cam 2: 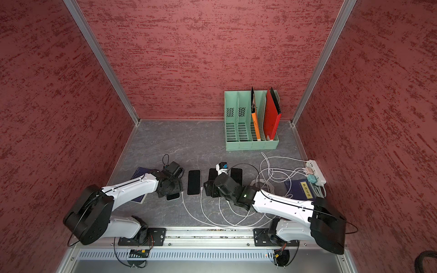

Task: Unplug the charging cable from the phone
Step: Place the phone at the center of the board, then reset both arms

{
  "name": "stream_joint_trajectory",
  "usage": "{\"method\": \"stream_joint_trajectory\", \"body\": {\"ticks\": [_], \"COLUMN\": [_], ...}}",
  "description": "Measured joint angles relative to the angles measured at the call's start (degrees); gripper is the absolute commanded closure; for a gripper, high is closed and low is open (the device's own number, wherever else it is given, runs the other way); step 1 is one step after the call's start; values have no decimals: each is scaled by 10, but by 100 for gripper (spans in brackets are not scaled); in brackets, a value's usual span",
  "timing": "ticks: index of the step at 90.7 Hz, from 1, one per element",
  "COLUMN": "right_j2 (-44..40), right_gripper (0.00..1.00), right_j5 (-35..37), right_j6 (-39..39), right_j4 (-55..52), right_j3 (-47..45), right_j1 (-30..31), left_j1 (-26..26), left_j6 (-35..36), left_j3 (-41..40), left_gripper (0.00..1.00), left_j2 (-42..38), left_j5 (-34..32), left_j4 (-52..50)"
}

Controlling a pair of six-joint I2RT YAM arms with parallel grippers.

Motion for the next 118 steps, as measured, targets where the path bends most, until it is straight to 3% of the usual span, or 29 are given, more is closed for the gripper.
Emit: {"method": "stream_joint_trajectory", "body": {"ticks": [2,5,25,41,62,78,95,107,118], "right_j2": [-9,-22,-108,-155,-213,-223,-198,-151,-150], "right_gripper": [16,15,9,2,2,2,2,2,4], "right_j5": [2,4,26,59,134,254,328,336,333], "right_j6": [1,3,5,7,1,-40,-136,-174,-168], "right_j4": [-4,-9,-54,-153,-313,-370,-358,-319,-270], "right_j3": [-2,-3,-8,8,88,125,117,114,90], "right_j1": [-1,-2,-17,-47,-146,-162,-187,-266,-355], "left_j1": [0,0,4,7,17,78,165,216,280], "left_j6": [3,5,9,19,52,87,162,211,234], "left_j3": [2,3,18,42,116,178,183,143,43], "left_gripper": [3,0,0,0,0,0,0,0,0], "left_j2": [0,1,1,-7,-135,-215,-201,-156,-145], "left_j5": [0,0,-3,-8,-53,-122,-139,-144,-157], "left_j4": [0,1,3,-15,-48,-24,47,125,220]}}
